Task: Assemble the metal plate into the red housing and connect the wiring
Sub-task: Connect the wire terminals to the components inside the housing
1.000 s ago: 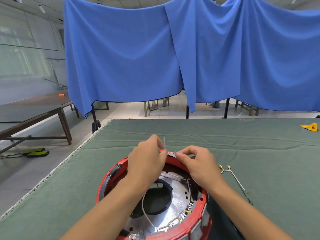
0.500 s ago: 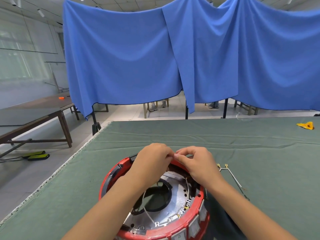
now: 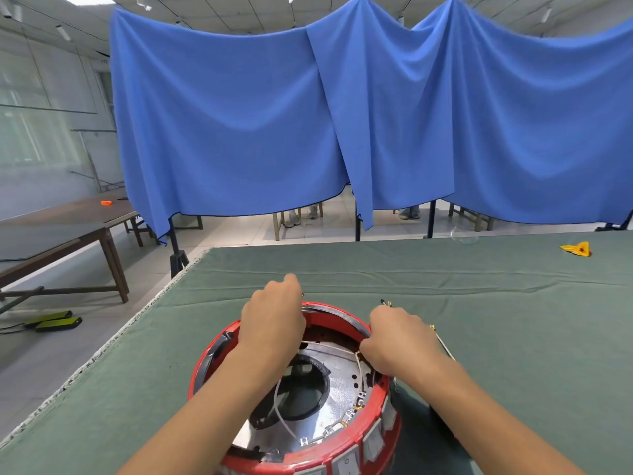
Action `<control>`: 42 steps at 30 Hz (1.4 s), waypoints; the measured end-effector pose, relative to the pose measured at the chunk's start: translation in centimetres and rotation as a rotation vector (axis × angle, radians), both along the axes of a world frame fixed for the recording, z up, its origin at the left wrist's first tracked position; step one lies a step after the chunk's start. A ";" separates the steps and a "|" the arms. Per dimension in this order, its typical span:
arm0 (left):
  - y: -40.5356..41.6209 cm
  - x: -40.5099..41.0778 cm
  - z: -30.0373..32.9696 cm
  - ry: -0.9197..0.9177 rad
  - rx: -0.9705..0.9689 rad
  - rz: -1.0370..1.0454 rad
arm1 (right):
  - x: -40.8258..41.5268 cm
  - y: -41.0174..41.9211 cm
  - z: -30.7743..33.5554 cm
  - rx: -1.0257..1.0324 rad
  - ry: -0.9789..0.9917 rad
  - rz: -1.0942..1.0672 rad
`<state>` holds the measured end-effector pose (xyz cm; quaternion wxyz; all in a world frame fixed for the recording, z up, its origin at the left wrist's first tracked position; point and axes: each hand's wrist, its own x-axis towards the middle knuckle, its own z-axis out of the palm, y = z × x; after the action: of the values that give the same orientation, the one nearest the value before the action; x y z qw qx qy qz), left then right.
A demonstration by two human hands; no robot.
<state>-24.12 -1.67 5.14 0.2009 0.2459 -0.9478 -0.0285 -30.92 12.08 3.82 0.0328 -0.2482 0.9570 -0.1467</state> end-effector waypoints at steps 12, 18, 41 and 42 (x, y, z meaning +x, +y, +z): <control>-2.2 1.9 0.9 0.130 0.662 -0.177 | -5.3 -5.8 2.0 -0.138 0.229 0.350; -3.1 1.6 0.5 0.221 0.780 -0.175 | -5.4 -5.9 1.6 -0.262 0.015 0.316; -4.2 0.8 -1.7 0.341 0.980 -0.115 | -5.5 -9.0 -0.6 -0.719 -0.108 0.268; -4.2 0.8 -1.7 0.354 0.978 -0.110 | -5.4 -8.5 -0.6 -0.780 -0.114 0.270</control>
<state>-23.35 -5.83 3.42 0.2182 0.2520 -0.7869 -0.5194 -36.29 3.58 3.25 0.0082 -0.3568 0.7852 -0.5061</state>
